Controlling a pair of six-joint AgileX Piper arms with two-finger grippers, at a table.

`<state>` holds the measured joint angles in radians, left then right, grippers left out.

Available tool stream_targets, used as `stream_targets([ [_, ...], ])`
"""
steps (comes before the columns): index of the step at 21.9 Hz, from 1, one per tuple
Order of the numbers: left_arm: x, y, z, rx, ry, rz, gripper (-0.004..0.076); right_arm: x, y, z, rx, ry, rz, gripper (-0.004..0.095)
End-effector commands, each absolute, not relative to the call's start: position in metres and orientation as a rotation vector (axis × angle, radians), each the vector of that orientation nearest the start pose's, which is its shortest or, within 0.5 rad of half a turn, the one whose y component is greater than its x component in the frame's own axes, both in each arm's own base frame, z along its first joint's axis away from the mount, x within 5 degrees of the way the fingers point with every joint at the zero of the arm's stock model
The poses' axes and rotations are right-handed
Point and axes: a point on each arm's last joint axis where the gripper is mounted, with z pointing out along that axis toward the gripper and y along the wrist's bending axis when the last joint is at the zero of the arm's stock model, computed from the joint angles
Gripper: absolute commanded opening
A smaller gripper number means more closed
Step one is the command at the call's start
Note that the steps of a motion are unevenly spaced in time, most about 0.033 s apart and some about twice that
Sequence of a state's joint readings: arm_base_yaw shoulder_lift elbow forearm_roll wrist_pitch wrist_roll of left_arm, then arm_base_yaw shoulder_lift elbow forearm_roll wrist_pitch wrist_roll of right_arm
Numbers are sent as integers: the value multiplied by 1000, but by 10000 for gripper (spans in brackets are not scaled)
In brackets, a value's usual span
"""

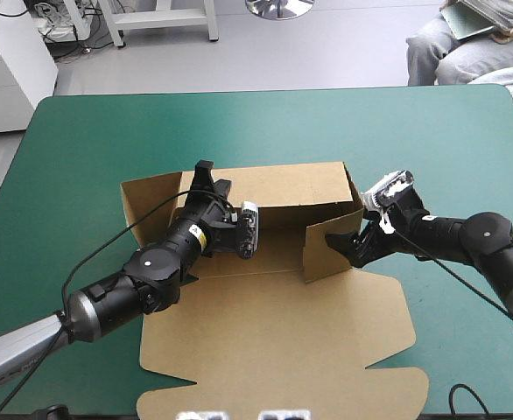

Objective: Fold the box

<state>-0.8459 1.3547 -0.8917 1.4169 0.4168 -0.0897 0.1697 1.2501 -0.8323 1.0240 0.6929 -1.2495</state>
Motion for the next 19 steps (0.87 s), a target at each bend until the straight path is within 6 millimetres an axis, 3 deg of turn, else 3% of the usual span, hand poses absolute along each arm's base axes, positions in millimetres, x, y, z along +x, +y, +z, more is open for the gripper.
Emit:
stream_targets([
  [1,218,-204,300,1657,1186,593,-6,237,100,307,-807,1977,548,815],
  [4,218,-203,300,1656,1191,602,-6,245,115,299,-791,1980,483,814],
  [7,218,-202,300,1654,1196,604,-6,248,117,294,-780,1995,481,784],
  [9,218,-204,300,1657,1187,591,-6,249,117,293,-777,2000,482,638],
  [12,217,-206,300,1661,1171,569,-6,248,117,293,-808,1994,483,198],
  [14,217,-205,300,1661,1172,571,-6,248,118,293,-812,1993,482,26],
  [17,216,-207,301,1664,1162,557,13,248,118,293,-809,1994,481,-17],
  [19,216,-207,301,1663,1158,553,94,249,117,293,-774,1997,482,-17],
])
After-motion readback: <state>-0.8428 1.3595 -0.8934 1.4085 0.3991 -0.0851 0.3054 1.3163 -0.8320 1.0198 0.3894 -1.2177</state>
